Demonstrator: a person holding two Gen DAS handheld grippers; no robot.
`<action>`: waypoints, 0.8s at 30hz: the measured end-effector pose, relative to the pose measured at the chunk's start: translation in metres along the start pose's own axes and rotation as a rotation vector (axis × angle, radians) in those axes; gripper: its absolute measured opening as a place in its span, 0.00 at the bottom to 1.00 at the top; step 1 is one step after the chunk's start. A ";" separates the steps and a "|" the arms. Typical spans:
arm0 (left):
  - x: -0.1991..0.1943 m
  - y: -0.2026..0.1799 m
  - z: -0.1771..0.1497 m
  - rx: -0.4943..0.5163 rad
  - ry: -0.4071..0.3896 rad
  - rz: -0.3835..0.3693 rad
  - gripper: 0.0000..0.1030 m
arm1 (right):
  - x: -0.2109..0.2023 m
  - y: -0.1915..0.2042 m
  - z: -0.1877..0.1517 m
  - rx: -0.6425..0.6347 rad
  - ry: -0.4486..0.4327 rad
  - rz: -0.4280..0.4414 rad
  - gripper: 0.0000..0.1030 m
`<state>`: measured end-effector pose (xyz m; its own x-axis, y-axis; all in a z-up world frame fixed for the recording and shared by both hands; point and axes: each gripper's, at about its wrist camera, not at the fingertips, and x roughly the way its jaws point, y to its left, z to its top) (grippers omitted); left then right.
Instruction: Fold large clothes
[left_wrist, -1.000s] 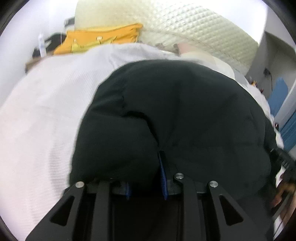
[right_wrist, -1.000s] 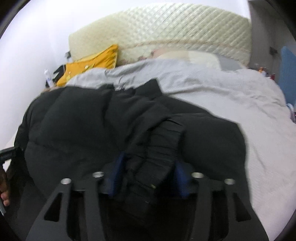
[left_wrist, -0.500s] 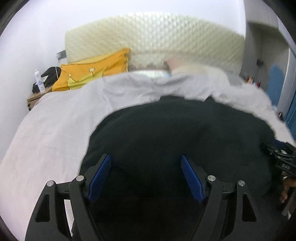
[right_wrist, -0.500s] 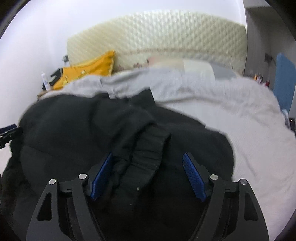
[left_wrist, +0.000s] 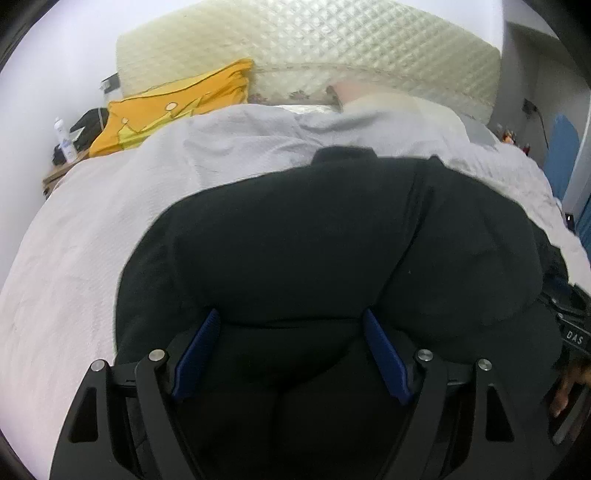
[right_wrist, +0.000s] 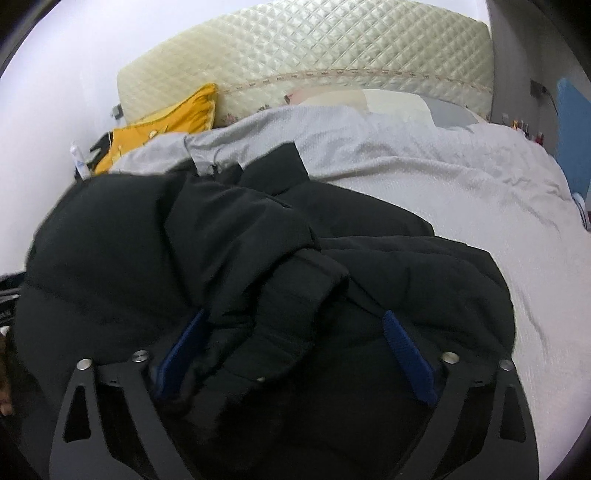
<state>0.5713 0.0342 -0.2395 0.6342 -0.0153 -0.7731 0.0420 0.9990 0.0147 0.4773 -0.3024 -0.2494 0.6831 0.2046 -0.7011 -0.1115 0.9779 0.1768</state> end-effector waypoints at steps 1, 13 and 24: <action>-0.011 0.002 0.001 -0.010 -0.012 -0.003 0.77 | -0.010 -0.001 0.000 0.018 -0.002 0.026 0.79; -0.193 0.014 -0.013 -0.061 -0.176 -0.056 0.77 | -0.201 0.030 0.012 -0.039 -0.220 0.062 0.79; -0.342 0.022 -0.093 -0.037 -0.228 -0.119 0.77 | -0.326 0.043 -0.042 -0.041 -0.280 0.113 0.79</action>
<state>0.2837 0.0657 -0.0335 0.7843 -0.1372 -0.6051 0.1007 0.9905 -0.0941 0.2196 -0.3250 -0.0425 0.8364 0.2984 -0.4597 -0.2238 0.9516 0.2106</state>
